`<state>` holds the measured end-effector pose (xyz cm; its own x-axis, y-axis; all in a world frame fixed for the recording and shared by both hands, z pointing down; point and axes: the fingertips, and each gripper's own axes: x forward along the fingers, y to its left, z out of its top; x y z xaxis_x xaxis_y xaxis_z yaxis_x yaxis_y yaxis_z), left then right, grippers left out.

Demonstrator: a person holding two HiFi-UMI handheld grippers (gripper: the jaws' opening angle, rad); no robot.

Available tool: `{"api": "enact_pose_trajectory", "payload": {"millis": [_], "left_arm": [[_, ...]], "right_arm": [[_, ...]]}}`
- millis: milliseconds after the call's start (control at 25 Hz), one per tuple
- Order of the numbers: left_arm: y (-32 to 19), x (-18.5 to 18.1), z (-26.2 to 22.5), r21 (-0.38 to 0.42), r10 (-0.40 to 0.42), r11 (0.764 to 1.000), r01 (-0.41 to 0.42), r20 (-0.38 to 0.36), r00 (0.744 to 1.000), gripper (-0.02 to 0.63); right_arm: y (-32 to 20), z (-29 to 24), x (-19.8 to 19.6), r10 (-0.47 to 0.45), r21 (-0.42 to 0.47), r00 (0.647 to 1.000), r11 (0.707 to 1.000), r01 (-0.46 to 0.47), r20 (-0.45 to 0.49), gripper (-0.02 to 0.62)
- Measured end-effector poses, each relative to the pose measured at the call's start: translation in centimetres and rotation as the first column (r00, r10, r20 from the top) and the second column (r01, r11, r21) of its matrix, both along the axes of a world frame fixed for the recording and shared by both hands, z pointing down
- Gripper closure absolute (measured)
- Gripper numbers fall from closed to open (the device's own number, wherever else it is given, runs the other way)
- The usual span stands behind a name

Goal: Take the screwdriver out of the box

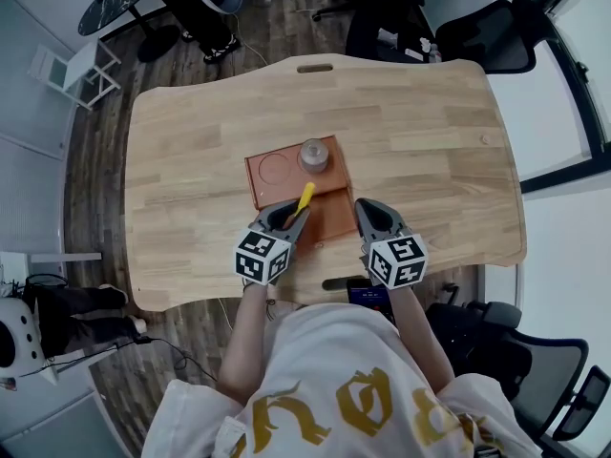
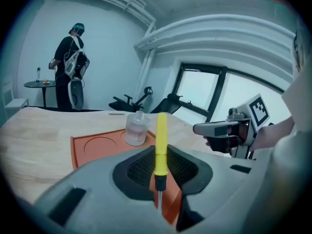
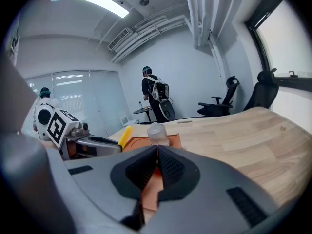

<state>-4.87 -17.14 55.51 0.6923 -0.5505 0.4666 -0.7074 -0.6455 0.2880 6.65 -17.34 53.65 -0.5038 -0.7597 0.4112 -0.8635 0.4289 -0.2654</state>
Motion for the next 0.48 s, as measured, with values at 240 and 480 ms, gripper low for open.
{"api": "enact_pose_trajectory", "payload": {"millis": [240,480], "left_arm": [[0.2,-1.6,-3.1,0.039,-0.083,0.995,0.091,-0.164,0.983,0.529],[1.1,-2.5,-6.3,0.146,-0.113,0.978,0.149,-0.228,0.967,0.529]], "right_arm": [[0.5,-2.0,-0.4,0.0,0.05,0.999,0.999,-0.002,0.041,0.584],[1.0,-5.0,-0.9,-0.006,0.112,0.99,0.994,-0.009,0.139,0.584]]}}
